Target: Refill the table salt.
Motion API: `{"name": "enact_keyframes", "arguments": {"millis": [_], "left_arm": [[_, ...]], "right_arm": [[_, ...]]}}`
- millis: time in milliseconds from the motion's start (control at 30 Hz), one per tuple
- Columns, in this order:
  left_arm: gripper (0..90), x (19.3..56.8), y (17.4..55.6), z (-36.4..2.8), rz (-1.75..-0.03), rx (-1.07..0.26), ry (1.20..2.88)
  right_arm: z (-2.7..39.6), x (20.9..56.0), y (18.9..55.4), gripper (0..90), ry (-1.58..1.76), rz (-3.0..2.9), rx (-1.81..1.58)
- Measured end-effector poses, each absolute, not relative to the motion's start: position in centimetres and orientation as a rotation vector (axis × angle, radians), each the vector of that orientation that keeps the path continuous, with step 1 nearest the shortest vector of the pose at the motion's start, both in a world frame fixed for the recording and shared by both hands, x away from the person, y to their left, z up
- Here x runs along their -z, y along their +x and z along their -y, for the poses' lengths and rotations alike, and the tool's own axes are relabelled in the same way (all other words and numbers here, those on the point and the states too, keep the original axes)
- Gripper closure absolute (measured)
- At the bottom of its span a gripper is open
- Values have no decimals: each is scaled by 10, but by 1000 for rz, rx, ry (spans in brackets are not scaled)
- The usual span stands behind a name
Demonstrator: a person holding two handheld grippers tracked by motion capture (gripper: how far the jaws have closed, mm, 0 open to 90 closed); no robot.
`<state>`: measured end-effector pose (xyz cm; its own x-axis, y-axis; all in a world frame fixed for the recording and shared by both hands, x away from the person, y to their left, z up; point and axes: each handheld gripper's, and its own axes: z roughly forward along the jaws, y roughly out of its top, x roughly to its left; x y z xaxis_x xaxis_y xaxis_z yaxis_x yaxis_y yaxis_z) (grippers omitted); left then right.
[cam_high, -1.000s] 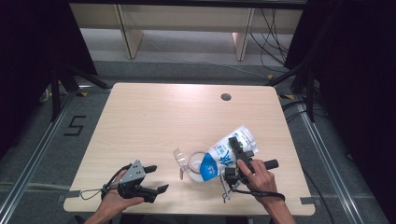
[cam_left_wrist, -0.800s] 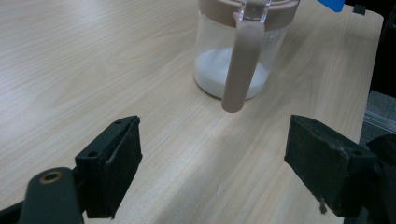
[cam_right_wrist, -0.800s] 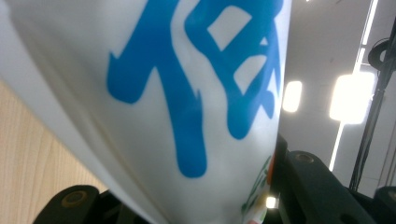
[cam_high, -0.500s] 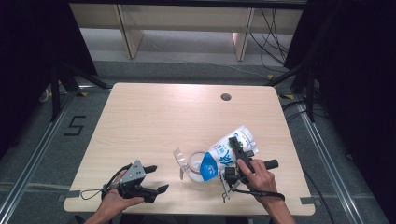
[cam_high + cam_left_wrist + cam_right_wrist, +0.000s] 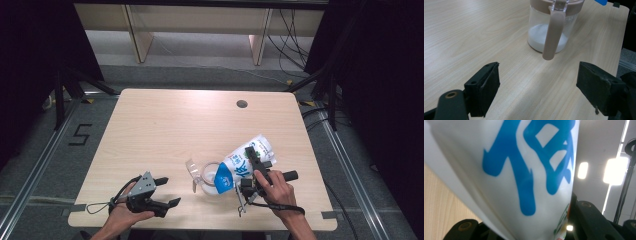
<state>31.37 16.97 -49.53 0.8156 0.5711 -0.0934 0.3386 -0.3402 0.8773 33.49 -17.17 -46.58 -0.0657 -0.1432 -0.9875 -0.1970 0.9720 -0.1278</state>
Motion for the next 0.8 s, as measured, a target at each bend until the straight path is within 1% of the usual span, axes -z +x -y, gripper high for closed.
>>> {"name": "enact_keyframes", "arguments": {"millis": [800], "left_arm": [[179, 495, 314, -170, -673, -284, 1965]], "right_arm": [[171, 466, 336, 673, -248, -1643, -54]]}}
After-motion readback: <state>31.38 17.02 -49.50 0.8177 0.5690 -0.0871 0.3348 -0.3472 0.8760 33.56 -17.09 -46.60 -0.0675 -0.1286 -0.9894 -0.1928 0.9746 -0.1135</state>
